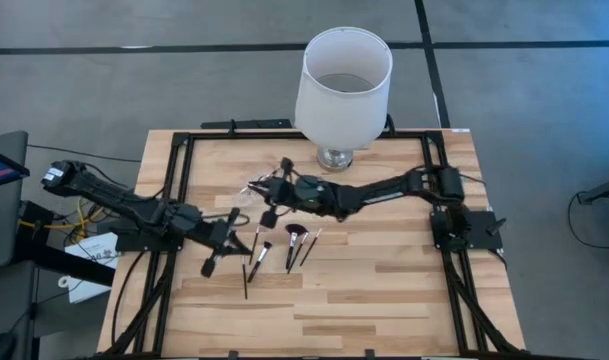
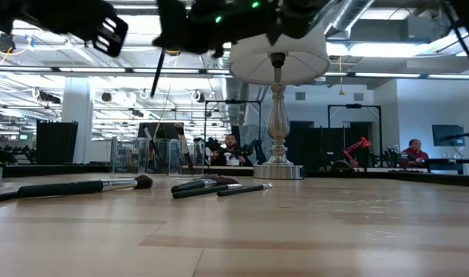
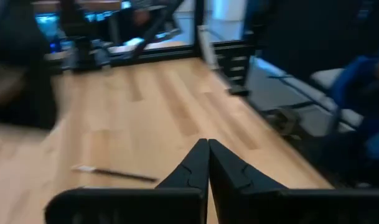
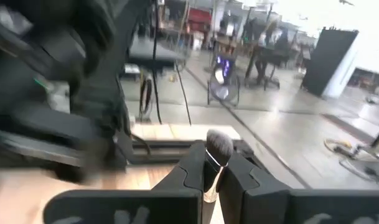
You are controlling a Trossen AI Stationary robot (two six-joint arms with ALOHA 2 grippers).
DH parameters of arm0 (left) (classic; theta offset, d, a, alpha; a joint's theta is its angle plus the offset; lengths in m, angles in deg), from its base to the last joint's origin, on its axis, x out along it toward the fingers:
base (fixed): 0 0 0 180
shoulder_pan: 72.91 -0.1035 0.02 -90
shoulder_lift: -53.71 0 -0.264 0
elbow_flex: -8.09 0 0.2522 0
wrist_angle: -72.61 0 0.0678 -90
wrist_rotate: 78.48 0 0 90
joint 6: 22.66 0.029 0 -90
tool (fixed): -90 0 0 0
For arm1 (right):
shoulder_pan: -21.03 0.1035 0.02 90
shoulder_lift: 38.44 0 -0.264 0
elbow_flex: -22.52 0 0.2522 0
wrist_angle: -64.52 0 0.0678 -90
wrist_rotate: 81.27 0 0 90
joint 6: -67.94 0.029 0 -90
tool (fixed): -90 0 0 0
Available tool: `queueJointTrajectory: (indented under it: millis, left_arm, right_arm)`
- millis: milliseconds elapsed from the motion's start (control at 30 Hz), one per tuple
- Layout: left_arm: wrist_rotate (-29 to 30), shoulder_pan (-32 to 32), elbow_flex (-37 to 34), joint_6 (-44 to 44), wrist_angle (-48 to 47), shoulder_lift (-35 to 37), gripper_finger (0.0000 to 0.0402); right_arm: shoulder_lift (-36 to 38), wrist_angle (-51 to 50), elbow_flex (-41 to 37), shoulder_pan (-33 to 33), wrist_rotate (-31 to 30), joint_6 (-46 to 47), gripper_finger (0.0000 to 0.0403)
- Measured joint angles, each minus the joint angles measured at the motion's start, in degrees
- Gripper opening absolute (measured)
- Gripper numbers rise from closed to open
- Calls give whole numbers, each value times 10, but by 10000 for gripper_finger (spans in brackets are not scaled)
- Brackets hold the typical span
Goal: Put items in baskets/containers
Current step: Put the black powder brush into the transparent organizer
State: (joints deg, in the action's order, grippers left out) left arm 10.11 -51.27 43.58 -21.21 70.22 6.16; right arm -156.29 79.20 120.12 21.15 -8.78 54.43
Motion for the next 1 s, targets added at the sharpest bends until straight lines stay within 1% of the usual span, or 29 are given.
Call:
queueJointTrajectory:
  millis: [100, 233, 400, 567, 667, 733, 833, 933, 1000]
  left_arm:
    - [1, 39, 0, -1, -1, 0, 4]
    - [2, 90, 0, -1, -3, 0, 4]
    - [47, 127, 0, 1, -3, 0, 4]
    - [65, 140, 0, 1, -3, 0, 4]
    - [76, 140, 0, 0, -3, 0, 4]
    - [83, 140, 0, 0, -3, 0, 4]
    - [89, 140, 0, 0, -3, 0, 4]
    - [89, 140, 0, 0, -3, 0, 4]
    - [89, 140, 0, 0, -3, 0, 4]
  right_arm:
    - [-43, -17, 45, -10, 4, 1, 10]
    - [-89, -13, 98, -21, 37, 20, 11]
    - [-132, -38, 140, -28, 41, 16, 9]
    - [-147, -79, 154, -33, 34, 16, 13]
    - [-148, -98, 154, -36, 14, 14, 13]
    - [-148, -104, 154, -38, 11, 10, 14]
    - [-148, -104, 154, -45, 29, 11, 22]
    - [-148, -128, 154, -53, 54, 38, 42]
    - [-148, -135, 153, -57, 56, 50, 55]
